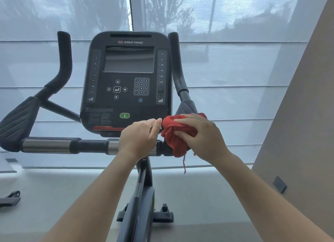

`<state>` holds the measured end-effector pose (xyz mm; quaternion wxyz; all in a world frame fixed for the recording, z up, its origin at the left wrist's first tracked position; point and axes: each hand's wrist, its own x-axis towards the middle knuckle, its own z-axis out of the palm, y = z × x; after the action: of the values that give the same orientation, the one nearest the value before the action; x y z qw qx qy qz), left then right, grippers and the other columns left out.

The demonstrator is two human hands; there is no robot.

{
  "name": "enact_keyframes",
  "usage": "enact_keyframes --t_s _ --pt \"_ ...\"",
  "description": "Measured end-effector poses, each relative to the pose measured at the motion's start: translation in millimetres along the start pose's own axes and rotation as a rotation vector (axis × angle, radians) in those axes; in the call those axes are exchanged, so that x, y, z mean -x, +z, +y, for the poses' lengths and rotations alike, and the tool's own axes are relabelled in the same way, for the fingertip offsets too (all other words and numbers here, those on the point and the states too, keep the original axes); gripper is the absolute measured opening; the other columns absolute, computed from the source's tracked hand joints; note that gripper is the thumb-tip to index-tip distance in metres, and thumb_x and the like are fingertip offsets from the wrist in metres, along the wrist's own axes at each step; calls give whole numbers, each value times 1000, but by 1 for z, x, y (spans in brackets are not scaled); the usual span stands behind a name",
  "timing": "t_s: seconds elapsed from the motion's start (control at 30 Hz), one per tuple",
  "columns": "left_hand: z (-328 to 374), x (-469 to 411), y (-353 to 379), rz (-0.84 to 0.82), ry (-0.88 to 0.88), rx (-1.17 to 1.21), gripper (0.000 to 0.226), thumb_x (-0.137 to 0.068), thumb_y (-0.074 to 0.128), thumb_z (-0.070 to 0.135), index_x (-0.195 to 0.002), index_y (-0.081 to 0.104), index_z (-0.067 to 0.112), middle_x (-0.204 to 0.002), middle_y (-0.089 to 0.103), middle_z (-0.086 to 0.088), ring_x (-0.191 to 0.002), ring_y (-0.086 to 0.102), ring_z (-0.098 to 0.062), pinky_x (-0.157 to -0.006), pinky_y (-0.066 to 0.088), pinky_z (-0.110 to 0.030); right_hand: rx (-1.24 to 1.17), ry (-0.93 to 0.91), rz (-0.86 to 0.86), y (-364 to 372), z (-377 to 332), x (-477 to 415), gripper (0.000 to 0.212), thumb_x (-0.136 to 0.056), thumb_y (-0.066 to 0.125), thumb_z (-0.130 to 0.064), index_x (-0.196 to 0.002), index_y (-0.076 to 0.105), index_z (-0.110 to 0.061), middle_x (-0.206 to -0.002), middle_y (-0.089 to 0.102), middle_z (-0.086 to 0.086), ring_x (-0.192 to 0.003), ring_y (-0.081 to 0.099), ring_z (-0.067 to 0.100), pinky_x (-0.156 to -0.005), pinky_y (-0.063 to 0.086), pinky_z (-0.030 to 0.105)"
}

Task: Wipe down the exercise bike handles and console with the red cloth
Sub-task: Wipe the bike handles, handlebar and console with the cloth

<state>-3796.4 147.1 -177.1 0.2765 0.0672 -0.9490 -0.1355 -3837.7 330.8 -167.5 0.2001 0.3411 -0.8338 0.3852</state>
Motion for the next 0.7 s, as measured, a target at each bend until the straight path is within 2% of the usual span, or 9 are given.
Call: enact_keyframes --t_s 0.13,0.3,0.43,0.53,0.7 --pt "3 1 -2 -23 -6 -46 44 -97 28 44 -76 58 20 -70 64 3 -71 59 -25 -55 39 -31 -42 -2 -30 -4 5 -11 30 -80 69 -26 -110 68 -28 -118 64 -11 -113 55 7 -99 39 21" --pt "1 1 -2 -29 -27 -41 45 -97 25 46 -82 61 24 -75 67 4 -74 61 -24 -59 44 -32 -29 40 34 6 -1 -9 30 -84 65 -24 -114 66 -26 -122 61 -8 -117 51 11 -100 37 25" --pt "2 0 -2 -34 -39 -17 43 -97 26 44 -85 62 24 -77 67 5 -77 60 -21 -60 44 -32 2 59 44 4 -1 10 33 -84 66 -26 -118 63 -28 -127 59 -9 -122 46 8 -96 31 13" --pt "3 1 -4 -33 -51 3 41 -97 27 45 -89 62 25 -79 67 8 -79 60 -20 -60 41 -30 -29 84 40 -1 1 -3 33 -82 68 -23 -115 65 -29 -124 62 -6 -118 54 12 -99 38 22" --pt "8 2 -10 -46 -70 17 33 -97 31 44 -105 58 29 -88 63 12 -76 48 -13 -60 33 -28 -2 166 72 -4 -1 -24 32 -82 67 -26 -112 65 -37 -112 69 -8 -102 62 16 -88 46 28"
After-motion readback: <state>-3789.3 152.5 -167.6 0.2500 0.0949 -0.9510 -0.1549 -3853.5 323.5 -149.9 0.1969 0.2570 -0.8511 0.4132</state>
